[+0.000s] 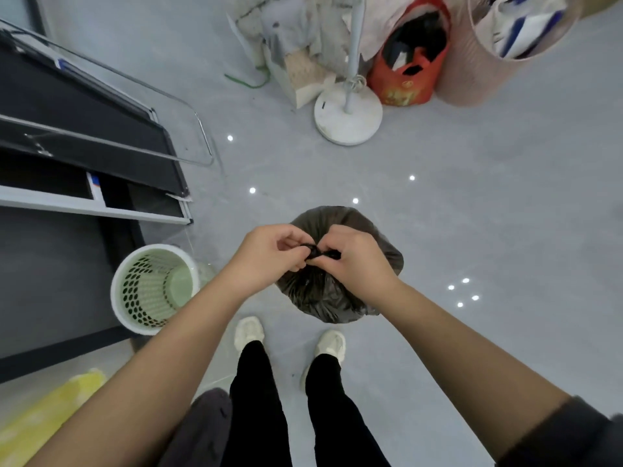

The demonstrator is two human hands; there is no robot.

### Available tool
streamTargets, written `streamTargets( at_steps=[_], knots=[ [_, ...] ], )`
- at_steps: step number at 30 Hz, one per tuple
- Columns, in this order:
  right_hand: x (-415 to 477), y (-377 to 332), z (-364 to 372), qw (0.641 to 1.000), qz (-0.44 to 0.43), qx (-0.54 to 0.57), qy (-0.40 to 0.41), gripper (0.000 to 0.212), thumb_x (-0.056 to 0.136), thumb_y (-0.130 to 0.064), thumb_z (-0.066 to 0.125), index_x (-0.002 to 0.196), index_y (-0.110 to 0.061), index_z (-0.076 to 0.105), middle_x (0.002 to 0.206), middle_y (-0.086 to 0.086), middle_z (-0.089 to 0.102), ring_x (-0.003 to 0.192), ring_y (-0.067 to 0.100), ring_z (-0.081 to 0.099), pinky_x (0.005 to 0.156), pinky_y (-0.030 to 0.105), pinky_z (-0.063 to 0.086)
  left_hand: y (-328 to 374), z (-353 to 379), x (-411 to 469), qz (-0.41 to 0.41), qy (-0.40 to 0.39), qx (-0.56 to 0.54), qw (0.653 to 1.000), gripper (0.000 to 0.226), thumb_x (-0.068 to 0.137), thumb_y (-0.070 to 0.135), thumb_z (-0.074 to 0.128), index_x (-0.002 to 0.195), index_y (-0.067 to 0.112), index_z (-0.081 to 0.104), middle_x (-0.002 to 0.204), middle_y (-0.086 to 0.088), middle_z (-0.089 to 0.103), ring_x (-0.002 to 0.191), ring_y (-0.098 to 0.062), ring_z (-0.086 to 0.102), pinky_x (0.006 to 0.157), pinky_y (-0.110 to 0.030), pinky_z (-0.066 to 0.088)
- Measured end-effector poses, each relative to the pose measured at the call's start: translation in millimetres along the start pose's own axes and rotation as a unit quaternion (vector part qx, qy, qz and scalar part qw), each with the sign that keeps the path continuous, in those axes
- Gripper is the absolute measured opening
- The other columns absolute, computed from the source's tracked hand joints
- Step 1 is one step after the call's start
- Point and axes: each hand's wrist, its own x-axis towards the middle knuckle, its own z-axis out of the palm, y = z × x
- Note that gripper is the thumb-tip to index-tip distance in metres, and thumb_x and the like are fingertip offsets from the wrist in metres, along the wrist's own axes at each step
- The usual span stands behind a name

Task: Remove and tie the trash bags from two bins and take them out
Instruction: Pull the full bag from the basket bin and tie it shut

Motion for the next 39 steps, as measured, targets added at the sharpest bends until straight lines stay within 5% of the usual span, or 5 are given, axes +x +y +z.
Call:
streamTargets(
  at_steps=[10,21,24,35,39],
  knots=[
    [-23,27,-139,0.999,0.002,-0.025,0.034,0.009,0.079,-0.019,0.073,0.081,-0.011,0.068,0.077,-0.008,0.051,0.068,0.015,0.051,0.063,0.027,0.041,123,85,20,-0.071,-0.015,-0.155,0.985,0.026,0.079,-0.010,0.053,0.082,0.015,0.049,0.078,-0.006,0.058,0.049,-0.010,0.044,0.052,-0.022,0.039],
    [3,129,-293,0.993,0.087,0.023,0.079,0.009,0.076,-0.018,0.076,0.079,-0.011,0.070,0.078,-0.001,0.057,0.075,0.021,0.056,0.071,0.030,0.045,254,188,132,-0.058,-0.132,-0.115,0.983,0.022,0.087,-0.008,0.047,0.091,0.013,0.041,0.059,-0.001,0.038,0.049,-0.013,0.034,0.048,-0.023,0.031],
    [6,158,-342,0.990,0.105,0.016,0.096,0.009,0.077,-0.020,0.076,0.079,-0.013,0.070,0.077,-0.005,0.055,0.073,0.015,0.053,0.066,0.011,0.038,295,225,162,-0.078,-0.151,-0.114,0.979,0.022,0.088,-0.007,0.044,0.096,0.013,0.039,0.065,-0.002,0.036,0.050,-0.012,0.034,0.049,-0.023,0.031],
    [14,310,-515,0.991,0.090,-0.012,0.102,0.012,0.079,-0.019,0.074,0.082,-0.009,0.070,0.081,0.000,0.055,0.076,0.018,0.053,0.073,0.037,0.047,427,378,270,0.089,-0.104,0.176,0.975,0.009,0.077,0.011,0.064,0.083,0.019,0.065,0.069,0.005,0.060,0.062,-0.009,0.054,0.062,-0.020,0.043],
    [13,369,-587,0.993,0.086,-0.006,0.085,0.013,0.079,-0.020,0.073,0.086,-0.009,0.071,0.083,-0.001,0.056,0.078,0.018,0.054,0.075,0.038,0.047,476,445,309,0.066,-0.124,0.206,0.968,0.010,0.078,0.011,0.062,0.076,0.020,0.064,0.063,0.006,0.058,0.058,-0.009,0.053,0.058,-0.021,0.043]
  ],
)
